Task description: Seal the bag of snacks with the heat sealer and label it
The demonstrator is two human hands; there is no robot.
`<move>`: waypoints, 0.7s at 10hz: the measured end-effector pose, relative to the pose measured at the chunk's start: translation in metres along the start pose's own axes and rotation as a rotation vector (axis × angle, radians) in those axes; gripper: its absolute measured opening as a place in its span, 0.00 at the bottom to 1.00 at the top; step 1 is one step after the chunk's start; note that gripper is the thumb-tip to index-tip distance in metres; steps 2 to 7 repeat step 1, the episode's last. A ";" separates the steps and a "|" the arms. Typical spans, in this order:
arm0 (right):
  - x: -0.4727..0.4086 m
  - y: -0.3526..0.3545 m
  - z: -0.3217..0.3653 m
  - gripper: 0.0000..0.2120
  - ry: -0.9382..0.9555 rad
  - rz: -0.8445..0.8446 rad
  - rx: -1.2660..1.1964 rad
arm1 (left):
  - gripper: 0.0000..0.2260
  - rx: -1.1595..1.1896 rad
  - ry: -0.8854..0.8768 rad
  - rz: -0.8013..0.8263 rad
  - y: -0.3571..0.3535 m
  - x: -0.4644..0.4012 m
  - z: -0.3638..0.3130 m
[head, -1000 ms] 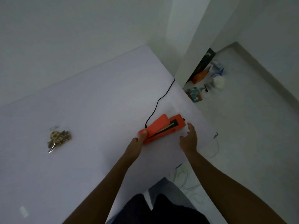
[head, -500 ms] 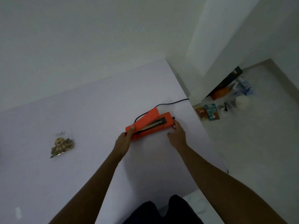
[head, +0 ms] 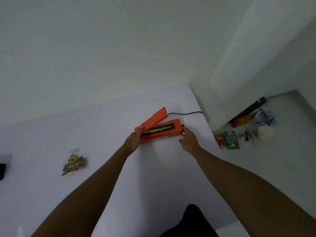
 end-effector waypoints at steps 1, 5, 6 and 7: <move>0.001 0.018 0.013 0.27 0.079 -0.037 0.130 | 0.43 -0.107 -0.052 -0.126 0.018 0.017 -0.014; 0.001 0.018 0.013 0.27 0.079 -0.037 0.130 | 0.43 -0.107 -0.052 -0.126 0.018 0.017 -0.014; 0.001 0.018 0.013 0.27 0.079 -0.037 0.130 | 0.43 -0.107 -0.052 -0.126 0.018 0.017 -0.014; 0.001 0.018 0.013 0.27 0.079 -0.037 0.130 | 0.43 -0.107 -0.052 -0.126 0.018 0.017 -0.014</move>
Point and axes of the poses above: each hand's wrist, its own x-axis away from the middle knuckle, its own y-axis out of the back of the hand, z = x × y, the point moved 6 cm from there along -x, towards the middle knuckle, and after that the axes turned 6 degrees about -z, right-handed, at the moved point
